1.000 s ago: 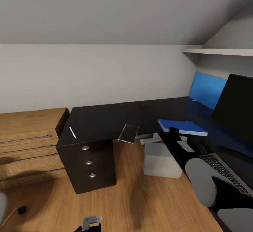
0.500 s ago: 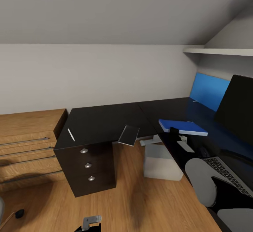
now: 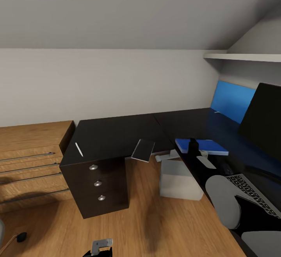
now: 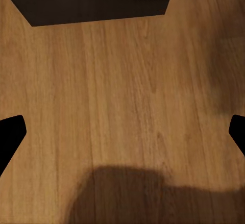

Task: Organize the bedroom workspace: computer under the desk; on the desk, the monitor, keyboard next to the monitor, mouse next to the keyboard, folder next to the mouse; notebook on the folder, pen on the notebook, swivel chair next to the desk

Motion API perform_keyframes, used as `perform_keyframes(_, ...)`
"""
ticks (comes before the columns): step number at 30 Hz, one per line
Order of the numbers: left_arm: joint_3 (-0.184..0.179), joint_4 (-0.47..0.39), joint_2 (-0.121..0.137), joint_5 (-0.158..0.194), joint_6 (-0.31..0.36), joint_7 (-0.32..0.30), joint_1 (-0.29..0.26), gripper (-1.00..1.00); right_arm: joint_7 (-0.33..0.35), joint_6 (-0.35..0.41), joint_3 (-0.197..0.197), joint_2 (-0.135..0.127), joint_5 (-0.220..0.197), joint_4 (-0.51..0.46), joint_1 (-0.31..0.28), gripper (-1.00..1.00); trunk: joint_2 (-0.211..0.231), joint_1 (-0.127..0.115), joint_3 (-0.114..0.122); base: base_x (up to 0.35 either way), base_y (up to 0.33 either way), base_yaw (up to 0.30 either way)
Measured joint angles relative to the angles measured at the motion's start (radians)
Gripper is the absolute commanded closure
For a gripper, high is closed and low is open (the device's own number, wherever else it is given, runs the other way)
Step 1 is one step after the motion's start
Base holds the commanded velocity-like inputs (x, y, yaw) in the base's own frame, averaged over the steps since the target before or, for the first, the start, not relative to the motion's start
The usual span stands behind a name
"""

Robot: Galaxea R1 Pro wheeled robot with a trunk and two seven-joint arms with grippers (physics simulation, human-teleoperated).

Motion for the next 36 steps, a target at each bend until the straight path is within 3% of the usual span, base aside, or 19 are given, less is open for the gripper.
perform_keyframes(25,0.000,0.000,0.000,0.000,0.000,0.000,0.000,-1.00,0.002,0.000,0.001,0.000,0.003,0.000,0.000,-1.00,0.000,0.000,0.000,-0.053,0.000,0.000)
perform_keyframes(36,0.000,0.000,0.000,0.000,0.001,0.001,0.000,-1.00,0.002,0.000,0.001,0.000,0.003,0.000,0.000,-1.00,0.077,-0.042,0.034,0.000,0.000,0.000)
